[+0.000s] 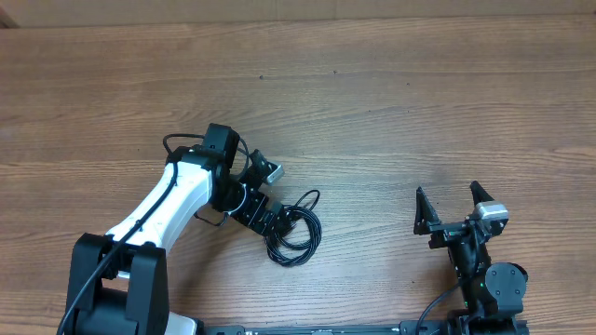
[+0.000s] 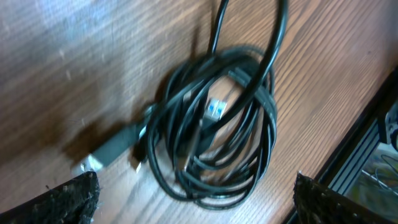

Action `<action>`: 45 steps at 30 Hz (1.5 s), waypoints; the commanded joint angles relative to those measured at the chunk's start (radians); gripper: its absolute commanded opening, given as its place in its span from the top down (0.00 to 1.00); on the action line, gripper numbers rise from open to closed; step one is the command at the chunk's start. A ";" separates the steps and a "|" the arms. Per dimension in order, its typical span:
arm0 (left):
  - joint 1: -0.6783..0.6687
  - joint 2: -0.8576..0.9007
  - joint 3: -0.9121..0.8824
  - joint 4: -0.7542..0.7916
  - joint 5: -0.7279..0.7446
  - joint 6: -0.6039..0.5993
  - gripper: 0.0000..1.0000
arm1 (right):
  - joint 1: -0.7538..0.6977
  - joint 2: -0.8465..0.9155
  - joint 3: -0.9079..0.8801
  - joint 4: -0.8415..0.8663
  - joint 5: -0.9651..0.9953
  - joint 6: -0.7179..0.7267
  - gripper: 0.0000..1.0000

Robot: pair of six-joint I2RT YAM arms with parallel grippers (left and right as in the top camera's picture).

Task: Untangle cables
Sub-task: 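Close the left gripper on the cable coil and grip it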

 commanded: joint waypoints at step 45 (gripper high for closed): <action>-0.366 -0.010 -0.084 0.198 -0.422 -0.697 0.37 | 0.005 -0.010 -0.010 0.022 -0.111 0.082 0.00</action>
